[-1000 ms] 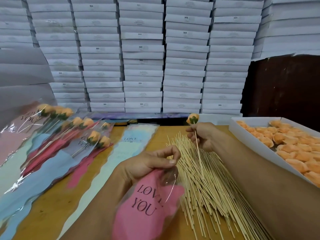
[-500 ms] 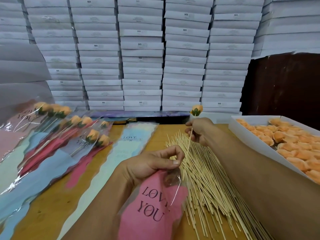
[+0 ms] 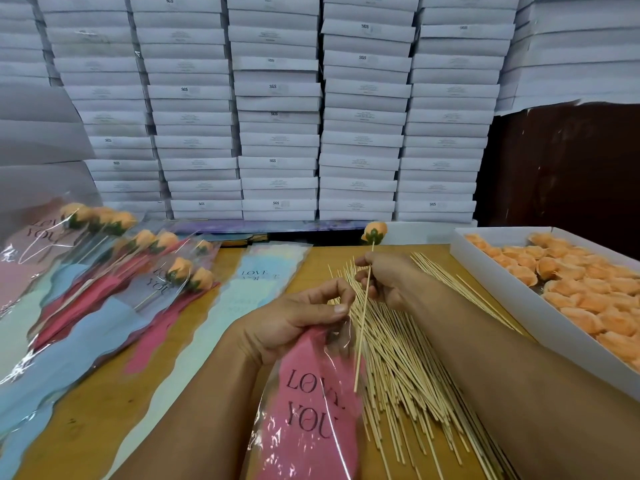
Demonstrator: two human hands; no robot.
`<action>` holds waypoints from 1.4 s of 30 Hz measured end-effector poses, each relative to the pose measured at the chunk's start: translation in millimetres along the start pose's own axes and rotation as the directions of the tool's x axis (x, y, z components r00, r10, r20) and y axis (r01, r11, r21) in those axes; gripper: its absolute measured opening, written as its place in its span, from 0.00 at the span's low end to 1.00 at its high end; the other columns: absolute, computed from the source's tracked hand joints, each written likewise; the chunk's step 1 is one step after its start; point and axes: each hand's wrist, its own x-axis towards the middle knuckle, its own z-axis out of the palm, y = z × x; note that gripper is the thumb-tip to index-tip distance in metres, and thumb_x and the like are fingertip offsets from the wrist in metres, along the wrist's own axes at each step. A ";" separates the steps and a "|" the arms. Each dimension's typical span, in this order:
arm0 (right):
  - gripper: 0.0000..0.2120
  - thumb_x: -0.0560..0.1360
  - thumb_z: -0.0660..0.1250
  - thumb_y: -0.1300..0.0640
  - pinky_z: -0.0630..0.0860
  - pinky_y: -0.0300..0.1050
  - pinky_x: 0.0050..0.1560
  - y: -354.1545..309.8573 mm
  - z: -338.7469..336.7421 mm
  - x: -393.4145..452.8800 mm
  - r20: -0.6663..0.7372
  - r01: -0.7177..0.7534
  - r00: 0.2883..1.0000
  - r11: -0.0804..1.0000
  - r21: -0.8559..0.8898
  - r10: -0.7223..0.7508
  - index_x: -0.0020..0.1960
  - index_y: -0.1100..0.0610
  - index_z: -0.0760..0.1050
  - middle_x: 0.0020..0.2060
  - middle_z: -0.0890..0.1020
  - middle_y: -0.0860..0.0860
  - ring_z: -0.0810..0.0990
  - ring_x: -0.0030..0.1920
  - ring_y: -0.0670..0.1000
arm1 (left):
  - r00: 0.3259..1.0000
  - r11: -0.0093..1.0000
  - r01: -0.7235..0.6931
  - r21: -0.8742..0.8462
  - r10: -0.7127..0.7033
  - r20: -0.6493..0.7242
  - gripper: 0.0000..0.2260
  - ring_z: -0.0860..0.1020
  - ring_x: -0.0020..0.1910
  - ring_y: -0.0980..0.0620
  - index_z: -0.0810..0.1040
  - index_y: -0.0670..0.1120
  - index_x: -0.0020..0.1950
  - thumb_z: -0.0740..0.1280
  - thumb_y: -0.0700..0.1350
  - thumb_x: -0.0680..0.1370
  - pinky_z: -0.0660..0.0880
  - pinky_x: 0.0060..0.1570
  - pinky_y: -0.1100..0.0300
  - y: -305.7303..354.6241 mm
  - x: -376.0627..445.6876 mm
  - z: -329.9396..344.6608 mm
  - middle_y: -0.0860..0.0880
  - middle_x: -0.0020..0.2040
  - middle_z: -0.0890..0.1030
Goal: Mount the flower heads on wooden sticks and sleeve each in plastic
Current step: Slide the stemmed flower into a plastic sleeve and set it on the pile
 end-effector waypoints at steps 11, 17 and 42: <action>0.09 0.83 0.57 0.64 0.67 0.34 0.19 -30.7 -21.8 14.2 -0.157 0.051 0.987 0.996 0.075 -0.039 0.53 0.62 0.76 0.36 0.79 0.58 0.73 0.25 0.48 | 0.999 0.998 0.018 0.068 -0.021 0.040 0.07 0.75 0.34 0.45 0.72 0.45 0.47 0.70 0.39 0.76 0.73 0.37 0.55 4.4 -3.7 -0.1 0.42 0.33 0.76; 0.10 0.82 0.56 0.65 0.66 0.34 0.20 -44.8 -25.9 14.0 -0.240 0.094 0.969 0.988 0.124 -0.062 0.56 0.61 0.76 0.34 0.78 0.58 0.71 0.27 0.49 | 0.989 0.997 0.057 0.042 -0.062 0.137 0.09 0.79 0.35 0.48 0.71 0.45 0.49 0.71 0.40 0.77 0.78 0.37 0.57 2.2 -4.8 0.4 0.43 0.35 0.81; 0.12 0.81 0.63 0.51 0.76 0.47 0.43 16.7 -7.9 -67.7 0.352 0.135 0.928 0.991 -0.016 -0.121 0.53 0.50 0.87 0.41 0.84 0.53 0.83 0.42 0.51 | 0.929 0.987 -0.153 0.042 0.159 -0.334 0.03 0.79 0.36 0.48 0.78 0.45 0.43 0.70 0.38 0.74 0.80 0.38 0.56 -4.2 11.9 -9.5 0.39 0.43 0.78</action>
